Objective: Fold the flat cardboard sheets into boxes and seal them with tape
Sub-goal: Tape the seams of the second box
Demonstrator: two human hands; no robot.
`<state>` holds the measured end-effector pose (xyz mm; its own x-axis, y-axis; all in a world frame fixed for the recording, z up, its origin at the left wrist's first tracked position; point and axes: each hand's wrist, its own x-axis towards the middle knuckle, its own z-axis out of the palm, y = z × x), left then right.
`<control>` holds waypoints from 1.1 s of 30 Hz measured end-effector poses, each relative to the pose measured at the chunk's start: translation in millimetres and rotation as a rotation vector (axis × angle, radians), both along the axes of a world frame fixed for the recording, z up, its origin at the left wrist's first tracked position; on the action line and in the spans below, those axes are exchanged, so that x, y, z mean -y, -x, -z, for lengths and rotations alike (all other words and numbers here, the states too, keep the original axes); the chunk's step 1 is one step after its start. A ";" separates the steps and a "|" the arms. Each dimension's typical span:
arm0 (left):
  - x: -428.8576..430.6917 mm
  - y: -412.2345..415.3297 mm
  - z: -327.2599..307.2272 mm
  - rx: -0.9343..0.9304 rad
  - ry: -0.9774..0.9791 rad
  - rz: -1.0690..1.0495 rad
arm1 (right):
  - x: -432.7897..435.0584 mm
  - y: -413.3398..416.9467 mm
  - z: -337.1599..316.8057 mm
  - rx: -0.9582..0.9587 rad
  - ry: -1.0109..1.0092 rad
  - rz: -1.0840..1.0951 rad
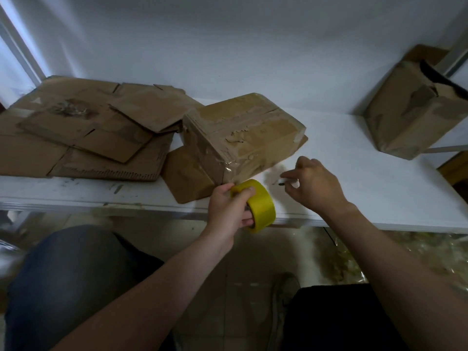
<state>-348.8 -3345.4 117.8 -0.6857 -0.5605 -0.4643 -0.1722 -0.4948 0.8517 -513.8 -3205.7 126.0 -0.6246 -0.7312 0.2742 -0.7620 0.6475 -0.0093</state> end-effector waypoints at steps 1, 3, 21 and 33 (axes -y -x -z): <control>0.8 -1.1 -0.1 0.009 0.031 0.013 | -3.0 1.0 6.1 0.012 0.012 0.054; 3.2 -4.3 -1.0 0.023 0.070 0.048 | -6.4 0.5 18.1 0.009 -0.021 0.139; 26.1 -23.9 -7.5 0.100 0.174 0.222 | 90.3 -19.3 -19.8 0.116 0.232 -0.376; 41.8 -24.1 -7.6 0.146 0.196 0.331 | 110.8 -0.9 16.1 -0.105 0.262 -0.440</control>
<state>-324.7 -3387.2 125.4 -0.7786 -0.4083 -0.4766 -0.4210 -0.2234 0.8791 -513.0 -3316.5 109.9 -0.2326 -0.8171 0.5275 -0.9671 0.2516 -0.0368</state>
